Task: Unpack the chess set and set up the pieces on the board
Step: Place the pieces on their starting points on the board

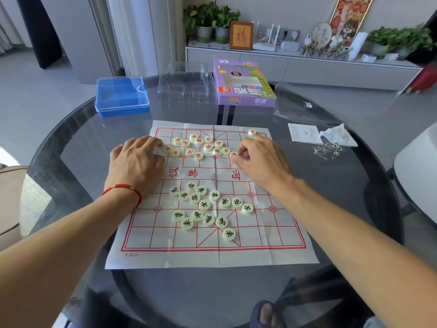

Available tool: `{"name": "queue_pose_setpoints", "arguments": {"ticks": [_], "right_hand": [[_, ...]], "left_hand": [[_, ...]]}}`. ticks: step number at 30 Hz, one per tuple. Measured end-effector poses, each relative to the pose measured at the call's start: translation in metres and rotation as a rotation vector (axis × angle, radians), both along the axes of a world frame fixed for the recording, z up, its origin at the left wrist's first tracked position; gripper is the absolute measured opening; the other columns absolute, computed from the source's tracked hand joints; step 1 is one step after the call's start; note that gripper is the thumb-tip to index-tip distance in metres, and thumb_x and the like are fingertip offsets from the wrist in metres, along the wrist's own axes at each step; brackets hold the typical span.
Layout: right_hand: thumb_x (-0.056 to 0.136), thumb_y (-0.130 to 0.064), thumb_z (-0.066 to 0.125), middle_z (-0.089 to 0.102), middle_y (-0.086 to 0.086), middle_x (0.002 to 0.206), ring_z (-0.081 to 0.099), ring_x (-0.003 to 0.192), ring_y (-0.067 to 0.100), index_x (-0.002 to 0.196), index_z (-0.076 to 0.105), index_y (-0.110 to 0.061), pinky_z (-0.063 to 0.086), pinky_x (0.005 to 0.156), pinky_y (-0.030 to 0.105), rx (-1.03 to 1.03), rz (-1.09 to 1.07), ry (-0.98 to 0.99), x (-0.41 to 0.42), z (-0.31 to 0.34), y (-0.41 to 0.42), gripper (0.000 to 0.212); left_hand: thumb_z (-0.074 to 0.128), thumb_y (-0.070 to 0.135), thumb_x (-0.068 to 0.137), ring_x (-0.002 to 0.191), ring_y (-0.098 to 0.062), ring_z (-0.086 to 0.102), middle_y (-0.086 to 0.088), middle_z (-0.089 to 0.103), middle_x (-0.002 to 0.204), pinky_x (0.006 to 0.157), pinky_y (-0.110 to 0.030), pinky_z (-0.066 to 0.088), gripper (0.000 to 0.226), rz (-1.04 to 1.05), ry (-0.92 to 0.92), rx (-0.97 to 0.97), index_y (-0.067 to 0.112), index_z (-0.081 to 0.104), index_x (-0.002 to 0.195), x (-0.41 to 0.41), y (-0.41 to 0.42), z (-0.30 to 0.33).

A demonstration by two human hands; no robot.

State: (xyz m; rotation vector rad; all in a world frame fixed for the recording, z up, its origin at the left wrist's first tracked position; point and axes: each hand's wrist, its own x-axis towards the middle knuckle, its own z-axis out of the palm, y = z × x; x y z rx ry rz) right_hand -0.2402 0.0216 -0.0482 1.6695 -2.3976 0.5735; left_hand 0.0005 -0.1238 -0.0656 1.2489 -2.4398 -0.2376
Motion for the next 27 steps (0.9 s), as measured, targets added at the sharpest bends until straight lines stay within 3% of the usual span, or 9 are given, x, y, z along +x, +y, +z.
{"name": "queue_pose_setpoints", "arguments": {"ticks": [4, 7, 10, 15, 20, 27], "right_hand": [[0.090, -0.034, 0.066, 0.062, -0.002, 0.094, 0.061, 0.094, 0.023, 0.091, 0.070, -0.020, 0.048, 0.080, 0.035, 0.058, 0.013, -0.010, -0.002, 0.007, 0.005, 0.014], [0.089, -0.040, 0.065, 0.062, -0.002, 0.100, 0.060, 0.097, 0.023, 0.102, 0.069, -0.019, 0.051, 0.084, 0.039, 0.090, 0.019, 0.021, -0.003, 0.011, 0.007, 0.025], [0.090, -0.043, 0.069, 0.064, -0.001, 0.098, 0.060, 0.094, 0.021, 0.101, 0.071, -0.020, 0.051, 0.078, 0.036, 0.065, 0.029, -0.007, -0.004, 0.010, 0.006, 0.026], [0.092, -0.027, 0.062, 0.056, -0.005, 0.094, 0.059, 0.093, 0.022, 0.099, 0.071, -0.021, 0.044, 0.073, 0.031, 0.082, 0.040, 0.005, -0.004, 0.007, 0.006, 0.014], [0.095, -0.026, 0.064, 0.066, -0.001, 0.103, 0.063, 0.097, 0.021, 0.104, 0.074, -0.018, 0.054, 0.081, 0.036, 0.091, 0.043, -0.017, -0.005, 0.011, 0.005, 0.016], [0.097, -0.022, 0.065, 0.067, 0.003, 0.108, 0.065, 0.097, 0.024, 0.108, 0.075, -0.017, 0.056, 0.081, 0.038, 0.036, -0.039, -0.067, -0.023, 0.026, -0.036, 0.015]], "left_hand": [[0.045, 0.031, 0.097, 0.133, -0.027, 0.045, 0.002, 0.055, 0.143, 0.114, -0.052, 0.027, 0.033, 0.000, 0.007, -0.008, 0.031, 0.056, 0.128, 0.000, 0.000, 0.000], [0.045, 0.031, 0.097, 0.133, -0.027, 0.044, 0.002, 0.055, 0.143, 0.115, -0.052, 0.027, 0.033, 0.005, 0.003, -0.003, 0.030, 0.056, 0.128, 0.000, 0.001, 0.001], [0.044, 0.032, 0.097, 0.133, -0.026, 0.044, 0.003, 0.054, 0.143, 0.115, -0.051, 0.027, 0.034, 0.006, 0.004, -0.002, 0.031, 0.056, 0.129, 0.000, 0.000, 0.001], [0.044, 0.032, 0.097, 0.134, -0.026, 0.044, 0.003, 0.054, 0.143, 0.115, -0.051, 0.027, 0.033, 0.002, 0.004, 0.000, 0.031, 0.055, 0.129, 0.000, 0.000, 0.000], [0.043, 0.032, 0.097, 0.134, -0.026, 0.044, 0.003, 0.054, 0.144, 0.116, -0.051, 0.027, 0.033, 0.000, 0.009, 0.003, 0.031, 0.055, 0.129, 0.000, 0.001, 0.000], [0.041, 0.034, 0.098, 0.135, -0.024, 0.043, 0.005, 0.052, 0.145, 0.117, -0.050, 0.026, 0.035, 0.006, -0.003, 0.010, 0.033, 0.053, 0.130, 0.000, 0.000, -0.001]]}}
